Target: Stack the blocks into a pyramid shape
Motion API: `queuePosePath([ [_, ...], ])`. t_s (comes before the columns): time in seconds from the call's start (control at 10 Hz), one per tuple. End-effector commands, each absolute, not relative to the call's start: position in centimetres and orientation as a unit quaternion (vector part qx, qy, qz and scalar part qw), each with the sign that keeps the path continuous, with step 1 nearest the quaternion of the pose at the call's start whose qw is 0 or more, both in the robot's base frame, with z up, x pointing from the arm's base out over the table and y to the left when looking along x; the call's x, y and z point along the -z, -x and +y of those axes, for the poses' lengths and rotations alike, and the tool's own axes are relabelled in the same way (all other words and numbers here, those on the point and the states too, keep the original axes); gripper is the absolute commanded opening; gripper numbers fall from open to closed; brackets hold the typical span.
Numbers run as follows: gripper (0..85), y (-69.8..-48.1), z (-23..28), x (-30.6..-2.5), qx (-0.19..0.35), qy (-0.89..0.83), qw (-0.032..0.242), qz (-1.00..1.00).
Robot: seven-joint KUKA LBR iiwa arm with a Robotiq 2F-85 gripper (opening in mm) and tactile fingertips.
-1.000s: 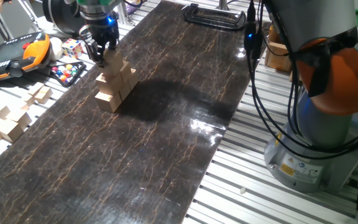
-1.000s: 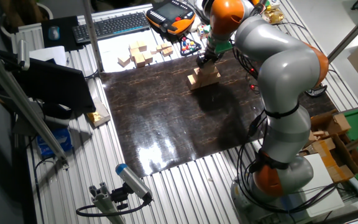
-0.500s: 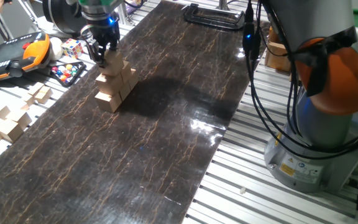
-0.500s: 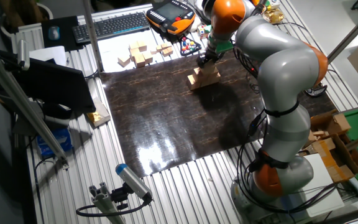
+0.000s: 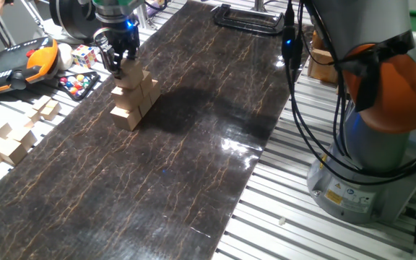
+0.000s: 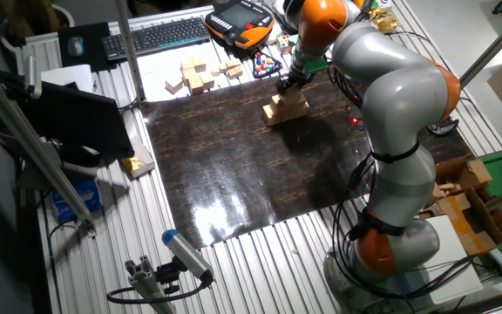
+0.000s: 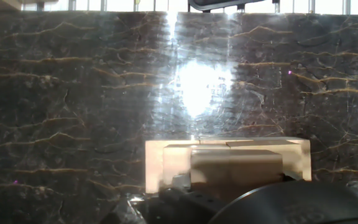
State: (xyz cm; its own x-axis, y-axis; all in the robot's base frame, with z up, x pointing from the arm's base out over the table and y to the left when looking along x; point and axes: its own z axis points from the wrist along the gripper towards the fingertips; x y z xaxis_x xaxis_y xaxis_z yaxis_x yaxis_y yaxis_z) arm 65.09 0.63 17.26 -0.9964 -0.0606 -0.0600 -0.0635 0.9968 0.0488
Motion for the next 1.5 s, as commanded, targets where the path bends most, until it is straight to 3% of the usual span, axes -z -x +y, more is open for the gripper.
queuePosePath([
  [0.0, 0.7, -65.12, 0.57, -17.21, -0.025, 0.031, 0.029, 0.999],
  [0.4, 1.0, -65.16, 0.51, -17.07, -0.027, 0.03, 0.028, 0.999],
  [0.5, 5.0, -65.15, 0.53, -17.07, -0.028, 0.03, 0.028, 0.999],
  [0.9, 44.0, -65.1, 0.57, -17.1, -0.029, 0.018, 0.034, 0.999],
  [1.4, 74.3, -65.02, 0.61, -17.14, -0.028, 0.012, 0.04, 0.999],
])
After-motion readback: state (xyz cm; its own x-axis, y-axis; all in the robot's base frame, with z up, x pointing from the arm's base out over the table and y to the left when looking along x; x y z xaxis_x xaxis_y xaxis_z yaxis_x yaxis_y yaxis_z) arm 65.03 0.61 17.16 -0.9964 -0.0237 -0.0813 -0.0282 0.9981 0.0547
